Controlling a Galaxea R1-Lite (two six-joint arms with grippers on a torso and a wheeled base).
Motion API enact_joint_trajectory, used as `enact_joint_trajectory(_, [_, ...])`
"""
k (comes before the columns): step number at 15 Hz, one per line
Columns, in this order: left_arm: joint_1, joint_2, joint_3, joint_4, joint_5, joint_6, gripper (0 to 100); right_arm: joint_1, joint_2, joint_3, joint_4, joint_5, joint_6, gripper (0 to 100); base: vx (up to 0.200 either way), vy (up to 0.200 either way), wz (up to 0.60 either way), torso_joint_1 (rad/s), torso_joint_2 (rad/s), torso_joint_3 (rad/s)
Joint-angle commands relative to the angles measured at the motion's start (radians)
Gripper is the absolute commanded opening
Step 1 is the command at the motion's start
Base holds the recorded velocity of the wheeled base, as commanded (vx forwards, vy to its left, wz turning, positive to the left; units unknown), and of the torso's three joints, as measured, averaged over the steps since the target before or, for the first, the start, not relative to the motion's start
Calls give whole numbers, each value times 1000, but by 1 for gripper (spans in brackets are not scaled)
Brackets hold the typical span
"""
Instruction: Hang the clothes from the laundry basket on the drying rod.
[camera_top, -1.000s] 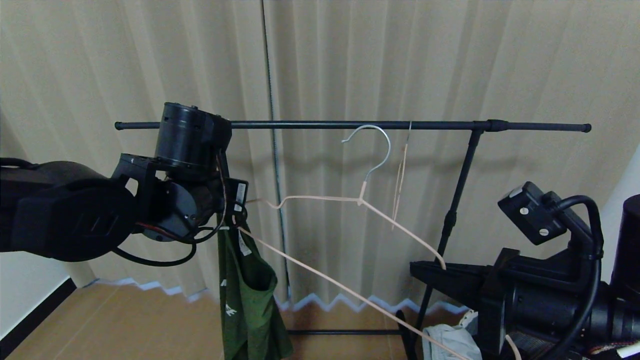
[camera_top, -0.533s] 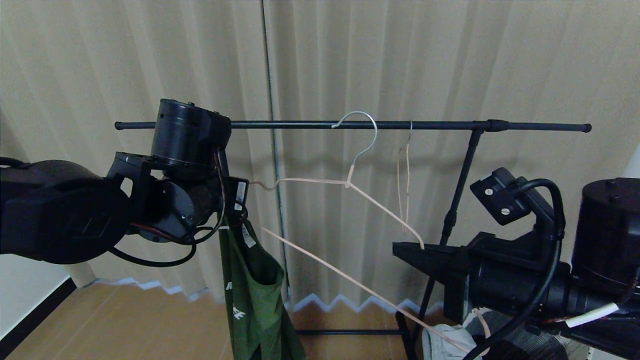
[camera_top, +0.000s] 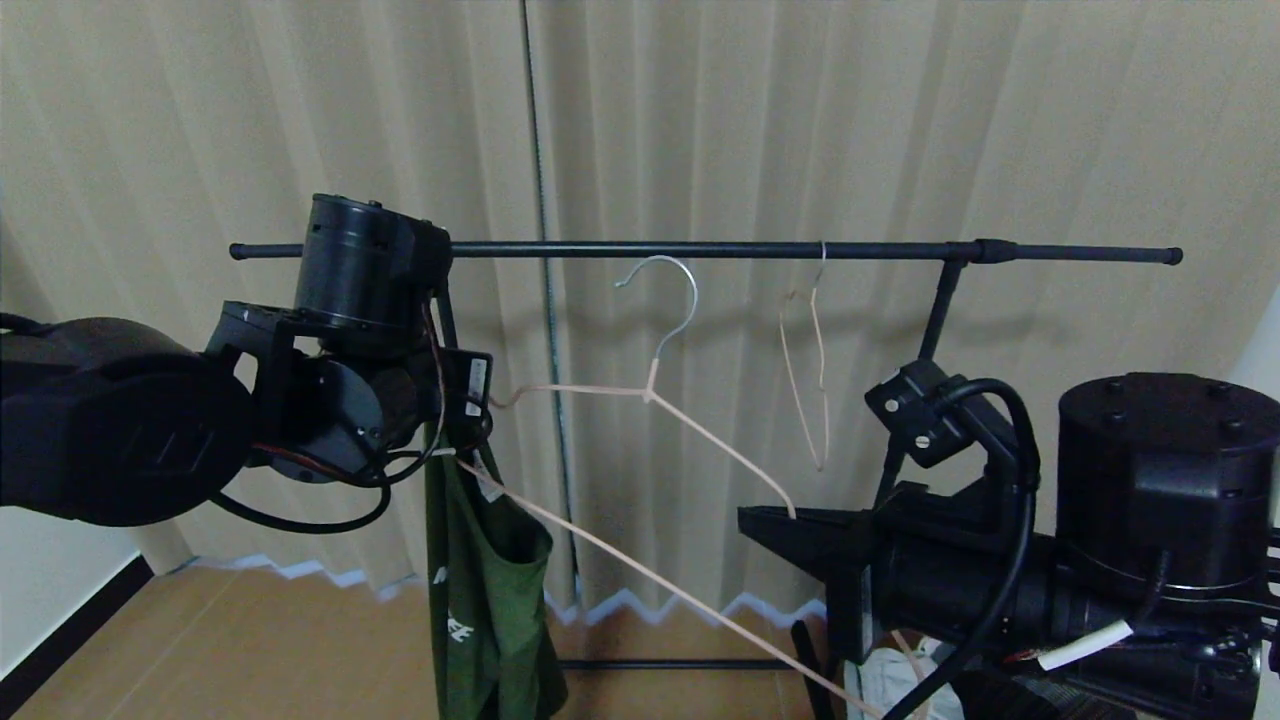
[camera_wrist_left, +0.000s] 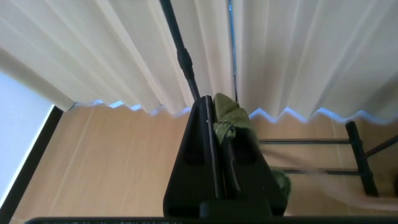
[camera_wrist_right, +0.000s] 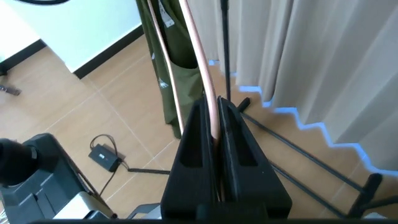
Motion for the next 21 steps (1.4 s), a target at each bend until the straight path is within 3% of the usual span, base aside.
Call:
enact_joint_trajectory(1, [-3,-10,1,1,1,0,0,8,36,-16,0,1,1,0,0,0,0,0,0,0])
enact_joint_trajectory(6, [-10,-38,4,4,1,0,0,8,113,-67,-17,-1,30,0,0,0,0,0,0,0])
enact_joint_trajectory(9, [-57,-62,1,7,-1,0,0,6,167,-69,-91,-10,26,0,0,0,0,0,0,0])
enact_joint_trajectory(15, [-164,-113,-2,8,1,0,0,6,208,-104,-91,-26,27,0,0,0,0,0,0,0])
enact_joint_trajectory(21, [-242,-114,1,4,-18,6,0,5,272,-210,-85,-27,24,0,0,0,0,0,0,0])
